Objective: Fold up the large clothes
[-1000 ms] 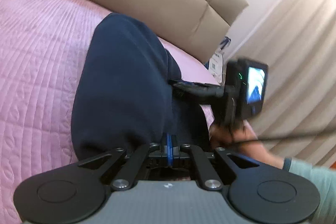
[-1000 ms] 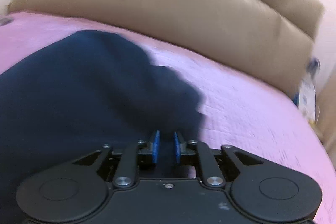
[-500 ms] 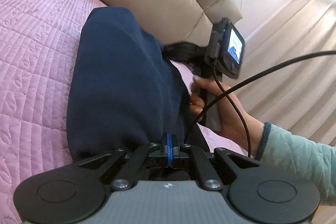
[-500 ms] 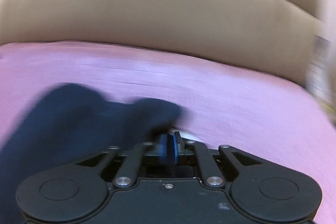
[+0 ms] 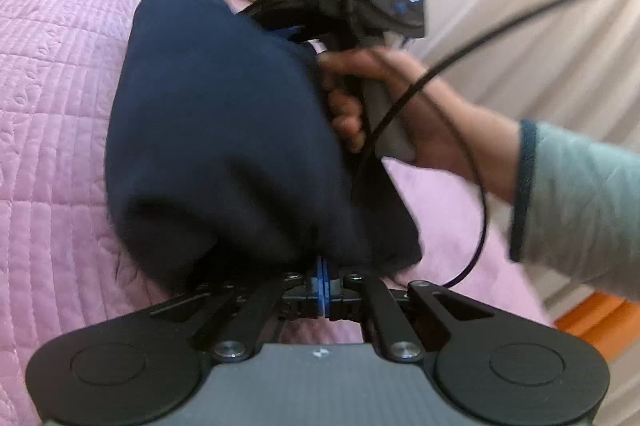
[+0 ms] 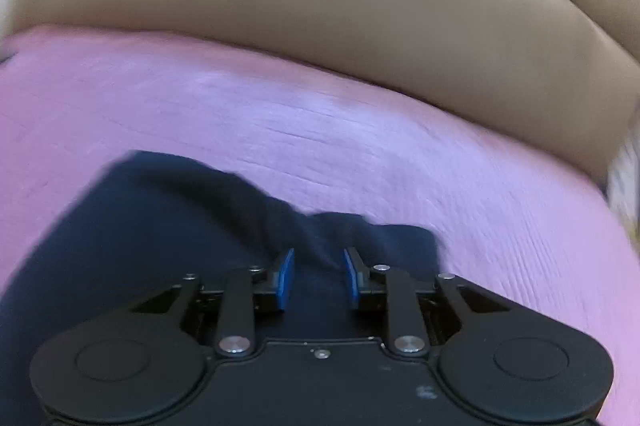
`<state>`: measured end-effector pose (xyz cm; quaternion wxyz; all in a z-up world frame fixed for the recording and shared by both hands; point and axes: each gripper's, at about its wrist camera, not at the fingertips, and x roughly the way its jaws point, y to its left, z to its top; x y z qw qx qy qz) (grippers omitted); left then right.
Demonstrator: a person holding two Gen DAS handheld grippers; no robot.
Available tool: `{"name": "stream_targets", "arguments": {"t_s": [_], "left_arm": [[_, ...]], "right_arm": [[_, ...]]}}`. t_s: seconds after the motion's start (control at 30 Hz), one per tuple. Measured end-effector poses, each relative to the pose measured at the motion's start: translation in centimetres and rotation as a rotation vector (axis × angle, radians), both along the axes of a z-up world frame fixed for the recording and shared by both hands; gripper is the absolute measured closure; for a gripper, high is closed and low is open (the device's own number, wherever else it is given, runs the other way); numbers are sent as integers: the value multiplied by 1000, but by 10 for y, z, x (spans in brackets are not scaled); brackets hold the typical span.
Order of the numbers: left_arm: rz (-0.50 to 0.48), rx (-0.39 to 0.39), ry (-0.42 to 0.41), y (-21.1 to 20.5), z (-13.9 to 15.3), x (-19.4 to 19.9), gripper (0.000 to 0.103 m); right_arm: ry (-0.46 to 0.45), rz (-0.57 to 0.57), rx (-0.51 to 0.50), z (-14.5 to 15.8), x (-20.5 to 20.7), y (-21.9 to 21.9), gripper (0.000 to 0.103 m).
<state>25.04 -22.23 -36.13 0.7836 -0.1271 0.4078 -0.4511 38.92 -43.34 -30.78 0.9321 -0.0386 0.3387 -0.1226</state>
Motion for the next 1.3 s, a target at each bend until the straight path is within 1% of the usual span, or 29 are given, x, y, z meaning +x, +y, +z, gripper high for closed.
{"name": "stream_targets", "arguments": {"t_s": [0.03,0.07,0.1,0.13,0.2,0.3,0.37,0.4,0.43,0.47,0.5,0.53,0.57,0.6,0.63,0.67,0.7,0.77,0.83,0.87,0.9,0.93,0.97,1.0,1.03,1.07,1.1,1.2,1.3], "left_arm": [[-12,3,-16,0,2,-2,99],[-26,-9,-19,1,5,-2,98],[-42,-37,-17,4,8,-1,98],[-60,-74,-8,7,10,1,98],[-102,-160,15,16,16,6,98],[-152,-290,19,31,30,10,95],[-100,-385,-1,46,42,15,92],[-54,-411,3,52,43,18,91],[26,-417,11,59,43,24,90],[103,-396,30,64,39,29,90],[166,-344,66,66,30,35,91],[186,-283,92,65,22,39,93],[190,-234,113,64,12,41,100],[176,-247,138,66,5,41,100],[160,-286,180,68,0,44,99],[159,-288,206,69,0,46,99],[159,-264,195,70,3,48,99],[141,-202,101,66,19,43,99],[134,-199,21,66,38,40,92],[143,-221,-9,68,47,37,88],[162,-258,-26,72,55,35,80],[188,-291,-22,75,61,36,75],[218,-313,-15,78,65,38,60],[254,-320,-12,83,68,41,40],[299,-300,1,84,71,48,29],[325,-262,17,84,72,57,14],[323,-209,31,79,73,67,12],[252,-58,28,54,70,100,13],[165,5,67,37,52,121,13]], "right_arm": [[13,-56,-18,2,-5,-6,76],[25,-80,-22,-1,-16,-10,78],[39,-102,-22,-3,-28,-14,73],[35,-102,4,4,-41,-18,71],[-14,-76,51,25,-62,-9,71],[-80,35,142,51,-113,11,71],[-40,69,146,46,-135,27,71],[-14,71,145,38,-139,31,71],[22,68,144,28,-145,35,72],[57,53,141,17,-146,33,77],[94,34,144,5,-150,31,83],[134,8,153,-7,-153,30,84],[167,-17,166,-14,-157,27,85],[177,-32,181,-19,-162,24,85],[175,-34,186,-18,-168,21,85],[184,-33,188,-16,-172,19,85],[192,-40,191,-15,-175,15,84],[198,-49,238,-10,-178,5,77],[154,-40,280,4,-185,-3,62],[116,-28,292,13,-187,-6,37],[66,-14,302,22,-192,-8,13],[13,1,312,31,-199,-8,11],[-19,18,324,36,-195,-12,8],[-31,33,335,39,-189,-15,7],[-40,44,342,40,-183,-19,7],[-53,56,352,38,-177,-22,6],[-58,69,370,33,-168,-27,4],[-35,63,423,14,-156,-34,4],[2,29,485,-6,-148,-47,4]]}}
